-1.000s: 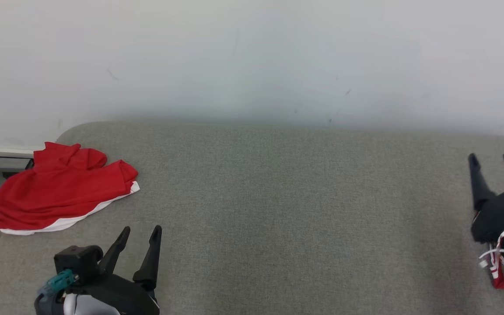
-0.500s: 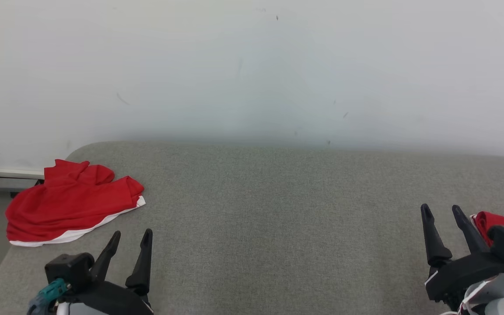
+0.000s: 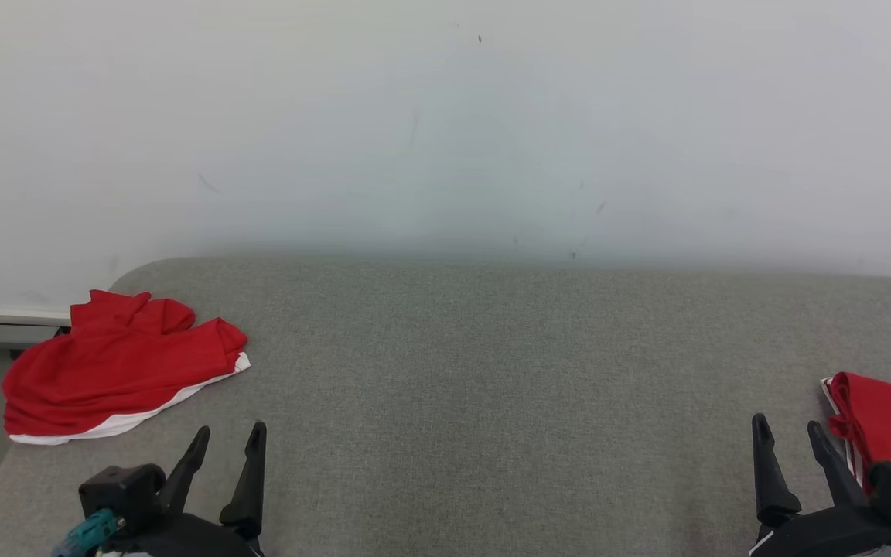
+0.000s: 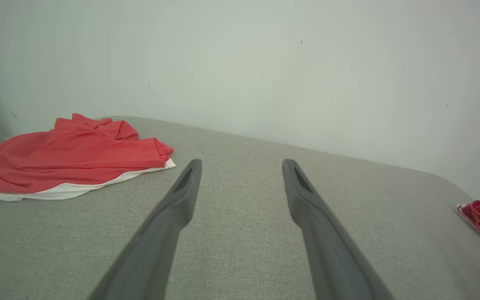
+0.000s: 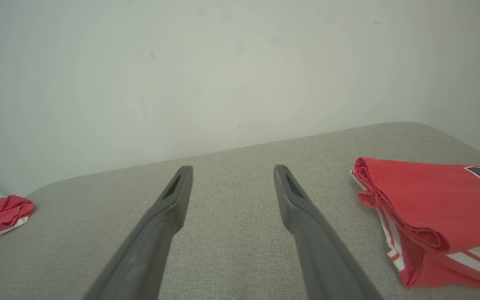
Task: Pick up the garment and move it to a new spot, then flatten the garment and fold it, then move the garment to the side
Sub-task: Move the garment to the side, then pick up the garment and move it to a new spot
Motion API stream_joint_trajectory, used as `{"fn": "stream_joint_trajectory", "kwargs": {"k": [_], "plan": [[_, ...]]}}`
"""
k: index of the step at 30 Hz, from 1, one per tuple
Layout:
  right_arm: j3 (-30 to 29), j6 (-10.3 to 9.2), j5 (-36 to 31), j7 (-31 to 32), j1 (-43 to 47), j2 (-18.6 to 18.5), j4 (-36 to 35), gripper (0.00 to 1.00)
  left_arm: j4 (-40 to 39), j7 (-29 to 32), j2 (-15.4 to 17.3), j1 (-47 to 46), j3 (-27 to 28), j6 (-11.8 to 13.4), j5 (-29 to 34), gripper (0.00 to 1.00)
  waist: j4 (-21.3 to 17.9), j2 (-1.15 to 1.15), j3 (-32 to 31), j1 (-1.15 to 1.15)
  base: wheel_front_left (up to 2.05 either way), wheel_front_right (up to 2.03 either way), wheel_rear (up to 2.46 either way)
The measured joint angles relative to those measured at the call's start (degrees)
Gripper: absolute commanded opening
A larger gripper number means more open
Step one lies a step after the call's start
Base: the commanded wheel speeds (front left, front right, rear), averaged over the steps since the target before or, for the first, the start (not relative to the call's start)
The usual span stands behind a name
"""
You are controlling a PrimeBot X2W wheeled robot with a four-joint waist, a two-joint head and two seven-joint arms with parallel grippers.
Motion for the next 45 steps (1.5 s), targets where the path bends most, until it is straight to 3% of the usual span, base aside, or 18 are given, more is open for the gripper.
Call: {"fn": "stream_joint_trajectory", "kwargs": {"k": [15, 22, 31, 45], "plan": [[0.46, -0.82, 0.53, 0.16, 0.28, 0.12, -1.3, 1.0, -0.26, 0.27, -0.07, 0.85, -0.04, 0.02, 0.33, 1.0, -0.04, 0.0, 0.56, 0.0, 0.0, 0.0, 0.0], [-0.31, -1.02, 0.98, 0.35, 0.65, 0.13, -2.47, 1.0, -0.29, 0.98, 0.04, -0.12, -0.79, 0.01, 0.79, 1.0, 1.69, 0.0, 0.95, 0.0, 0.0, 0.0, 0.0], [0.98, -1.01, 0.97, 0.59, 0.65, 0.16, -2.71, 1.0, -0.57, 1.67, 0.78, -1.64, -0.83, 0.01, 2.09, 1.0, 6.66, 0.0, 1.48, 0.0, 0.0, 0.0, 0.0], [3.15, -0.85, 0.97, 1.1, -0.91, 0.43, -1.08, 1.0, -2.77, 2.42, 2.67, -0.15, 0.65, 0.49, 2.53, 1.0, 17.67, 0.0, 1.68, 0.0, 0.0, 0.0, 0.0]]}}
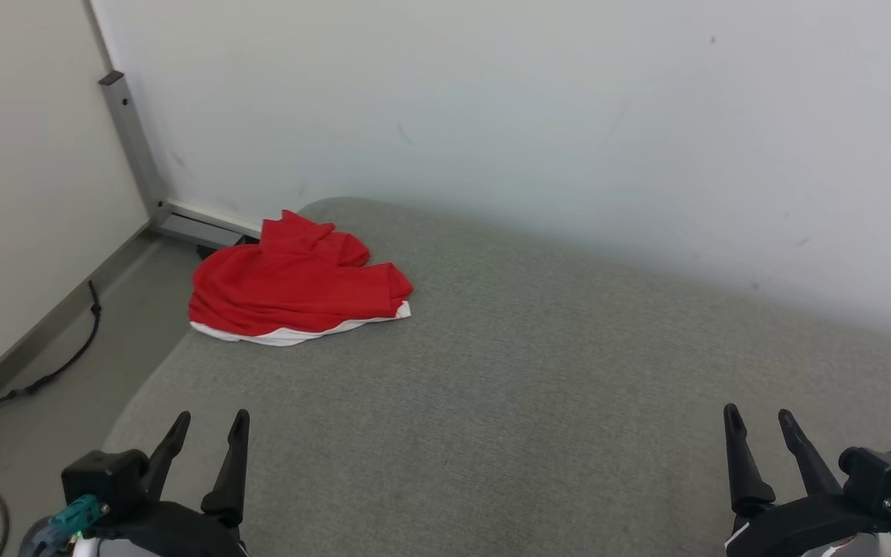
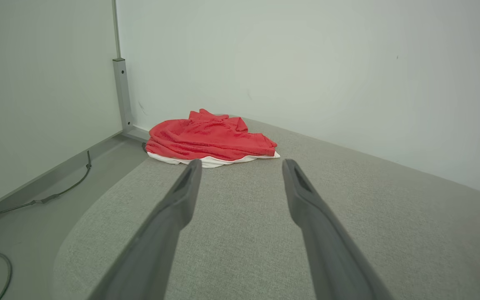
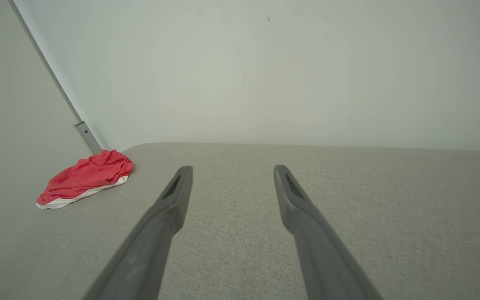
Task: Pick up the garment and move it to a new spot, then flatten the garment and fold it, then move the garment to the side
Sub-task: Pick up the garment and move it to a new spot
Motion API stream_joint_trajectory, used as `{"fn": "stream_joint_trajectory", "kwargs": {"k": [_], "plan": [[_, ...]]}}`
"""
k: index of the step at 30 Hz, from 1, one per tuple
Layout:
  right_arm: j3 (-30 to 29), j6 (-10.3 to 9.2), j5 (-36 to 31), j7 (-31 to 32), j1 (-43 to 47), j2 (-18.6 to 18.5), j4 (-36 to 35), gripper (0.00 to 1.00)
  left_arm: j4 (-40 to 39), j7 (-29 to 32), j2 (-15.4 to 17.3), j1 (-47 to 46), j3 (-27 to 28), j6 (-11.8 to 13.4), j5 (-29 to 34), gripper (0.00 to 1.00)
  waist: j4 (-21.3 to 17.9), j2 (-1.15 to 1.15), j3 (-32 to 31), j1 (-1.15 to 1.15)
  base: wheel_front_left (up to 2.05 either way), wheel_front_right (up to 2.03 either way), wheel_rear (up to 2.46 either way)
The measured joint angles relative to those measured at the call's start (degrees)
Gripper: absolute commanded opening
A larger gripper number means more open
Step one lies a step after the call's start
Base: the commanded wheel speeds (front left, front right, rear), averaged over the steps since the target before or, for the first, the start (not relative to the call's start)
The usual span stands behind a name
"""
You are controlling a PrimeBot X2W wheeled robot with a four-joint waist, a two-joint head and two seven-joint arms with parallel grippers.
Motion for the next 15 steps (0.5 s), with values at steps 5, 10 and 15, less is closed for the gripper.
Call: {"fn": "stream_joint_trajectory", "kwargs": {"k": [5, 10, 15], "plan": [[1.59, 0.01, -0.02, 0.32, -1.4, 0.09, -0.1, 1.0, -1.25, -0.02, 0.31, 0.16, 1.42, 0.02, -0.01, 1.0, 4.03, 0.0, 0.66, 0.0, 0.0, 0.0, 0.0], [3.52, 0.45, -0.15, 0.8, -6.25, 0.12, 0.42, 1.0, -2.01, -0.36, 0.62, 1.86, 3.33, 0.1, -0.03, 1.0, 7.15, 0.0, 2.05, 0.0, 0.0, 0.0, 0.0], [4.63, 0.93, -0.42, 1.11, -7.45, 0.13, 2.34, 1.0, -2.52, -0.86, 0.57, 2.18, 4.41, 0.51, -0.03, 1.0, 8.82, 0.0, 3.61, 0.02, 0.0, 0.0, 0.0]]}}
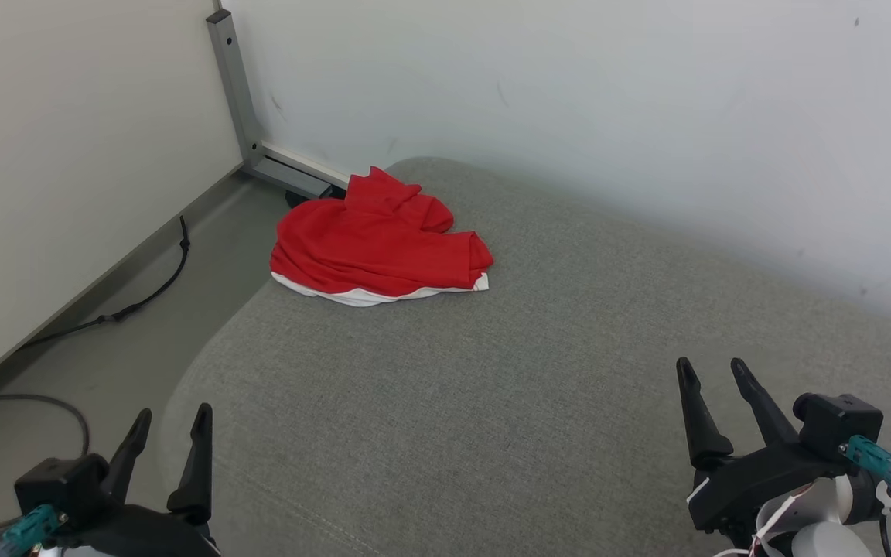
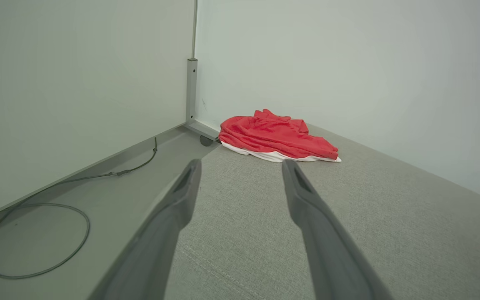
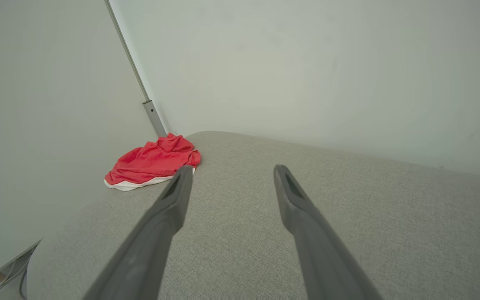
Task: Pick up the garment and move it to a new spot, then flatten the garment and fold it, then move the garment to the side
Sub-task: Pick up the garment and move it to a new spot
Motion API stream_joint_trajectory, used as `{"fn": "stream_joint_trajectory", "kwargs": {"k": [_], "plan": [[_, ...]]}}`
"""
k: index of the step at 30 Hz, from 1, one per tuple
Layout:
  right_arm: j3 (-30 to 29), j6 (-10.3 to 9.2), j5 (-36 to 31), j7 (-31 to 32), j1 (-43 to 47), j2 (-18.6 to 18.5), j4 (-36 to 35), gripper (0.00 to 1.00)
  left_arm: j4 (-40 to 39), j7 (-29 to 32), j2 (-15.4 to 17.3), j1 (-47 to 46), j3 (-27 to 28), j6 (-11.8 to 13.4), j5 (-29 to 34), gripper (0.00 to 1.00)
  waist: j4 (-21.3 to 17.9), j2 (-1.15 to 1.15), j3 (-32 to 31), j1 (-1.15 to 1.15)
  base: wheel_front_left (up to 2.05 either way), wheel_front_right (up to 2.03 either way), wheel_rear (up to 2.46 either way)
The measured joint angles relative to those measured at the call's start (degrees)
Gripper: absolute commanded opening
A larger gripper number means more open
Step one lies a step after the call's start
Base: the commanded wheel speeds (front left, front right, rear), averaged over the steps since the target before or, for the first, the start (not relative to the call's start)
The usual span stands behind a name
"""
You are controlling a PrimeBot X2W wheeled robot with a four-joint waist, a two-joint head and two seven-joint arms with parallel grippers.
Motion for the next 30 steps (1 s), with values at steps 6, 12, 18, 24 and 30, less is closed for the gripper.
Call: {"fn": "stream_joint_trajectory", "kwargs": {"k": [6, 12, 18, 24, 30], "plan": [[0.1, 0.01, -0.01, -0.02, -0.68, -0.01, 1.02, 1.0, -0.18, 0.0, -0.41, 0.03, 0.25, 0.01, 0.0, 1.0, 0.61, 0.0, 0.66, 0.0, 0.0, 0.0, 0.0], [0.04, 0.01, -0.01, -0.09, -0.7, -0.01, 1.54, 1.0, -0.15, 0.03, -1.26, 0.01, 0.24, 0.01, 0.0, 1.0, 0.52, 0.0, 0.7, 0.0, 0.0, 0.0, 0.0], [-0.07, 0.0, -0.03, -0.12, -0.26, -0.05, 0.96, 1.0, 1.1, 2.13, -1.78, -1.75, -1.86, -0.82, -0.13, 1.0, 0.57, 0.0, 1.03, -0.01, 0.0, 0.0, 0.0], [-0.34, -0.01, -0.53, -0.1, 1.67, -0.62, -1.19, 1.0, 7.54, 9.04, -4.14, -10.97, -4.39, -3.15, -2.63, 1.0, 0.78, 0.0, 1.97, -0.01, 0.0, 0.0, 0.0], [1.24, -0.57, -3.27, 0.89, 4.48, -1.74, -6.64, 1.0, 14.24, 18.74, -5.64, -18.44, -5.22, -5.05, -6.81, 1.0, 0.66, 0.0, 4.04, -0.01, 0.0, 0.0, 0.0]]}}
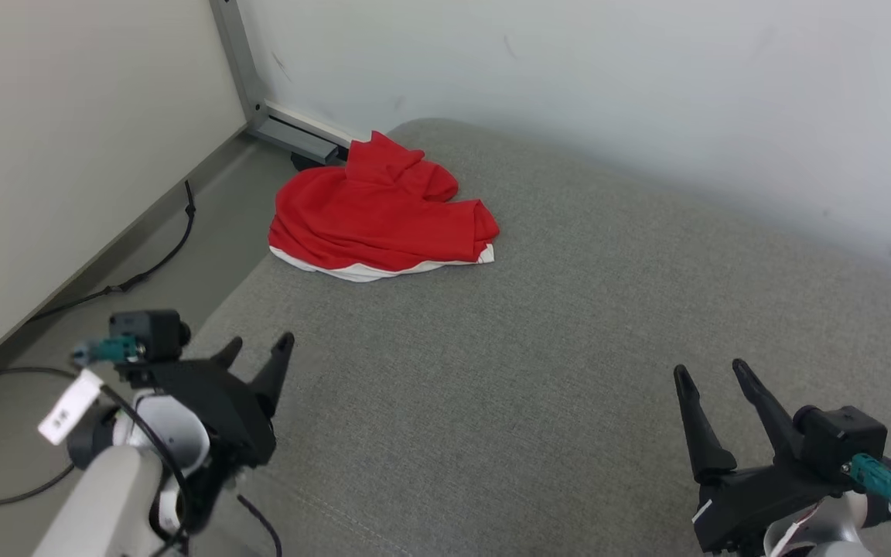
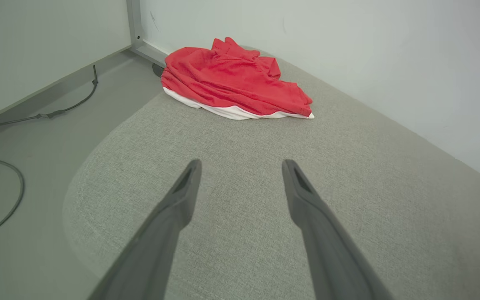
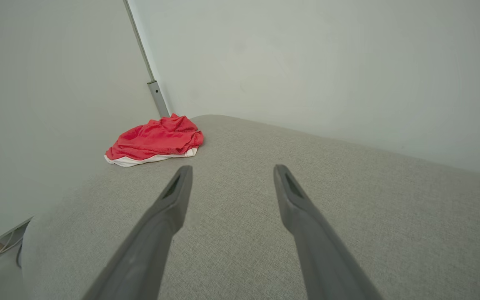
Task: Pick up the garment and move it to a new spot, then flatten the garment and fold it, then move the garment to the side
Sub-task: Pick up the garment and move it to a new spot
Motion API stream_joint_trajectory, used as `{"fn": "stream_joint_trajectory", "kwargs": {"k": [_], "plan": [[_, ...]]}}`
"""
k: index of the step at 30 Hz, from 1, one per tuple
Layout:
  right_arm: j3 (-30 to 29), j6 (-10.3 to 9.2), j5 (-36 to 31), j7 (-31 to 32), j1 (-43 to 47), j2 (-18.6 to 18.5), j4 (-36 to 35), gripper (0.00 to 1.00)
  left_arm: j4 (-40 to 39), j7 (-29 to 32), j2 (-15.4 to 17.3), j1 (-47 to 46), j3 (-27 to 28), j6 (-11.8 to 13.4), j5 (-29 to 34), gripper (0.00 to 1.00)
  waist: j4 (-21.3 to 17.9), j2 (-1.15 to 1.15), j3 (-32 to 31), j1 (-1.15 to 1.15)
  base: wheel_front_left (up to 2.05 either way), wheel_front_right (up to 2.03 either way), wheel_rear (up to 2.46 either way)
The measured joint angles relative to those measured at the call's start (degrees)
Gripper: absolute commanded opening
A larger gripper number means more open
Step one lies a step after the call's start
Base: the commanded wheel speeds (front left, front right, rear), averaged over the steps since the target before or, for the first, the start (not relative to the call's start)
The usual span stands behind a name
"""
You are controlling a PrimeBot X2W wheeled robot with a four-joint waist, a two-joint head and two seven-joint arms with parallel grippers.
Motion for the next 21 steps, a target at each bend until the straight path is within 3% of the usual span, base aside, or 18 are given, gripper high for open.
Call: {"fn": "stream_joint_trajectory", "kwargs": {"k": [6, 21], "plan": [[1.48, -0.01, -3.01, 2.6, -1.48, -2.63, -7.31, 1.0, 6.0, 6.03, 0.52, -11.35, 1.21, -0.93, -0.43, 1.0, -1.97, 0.0, 4.21, 0.0, 0.0, 0.0, 0.0], [0.81, -0.01, -7.35, 10.11, -3.91, -8.38, -23.27, 1.0, 14.78, 13.0, 3.58, -23.14, 2.56, -0.14, 0.44, 1.0, -10.91, 0.0, 14.62, 0.01, 0.0, 0.0, 0.0]]}}
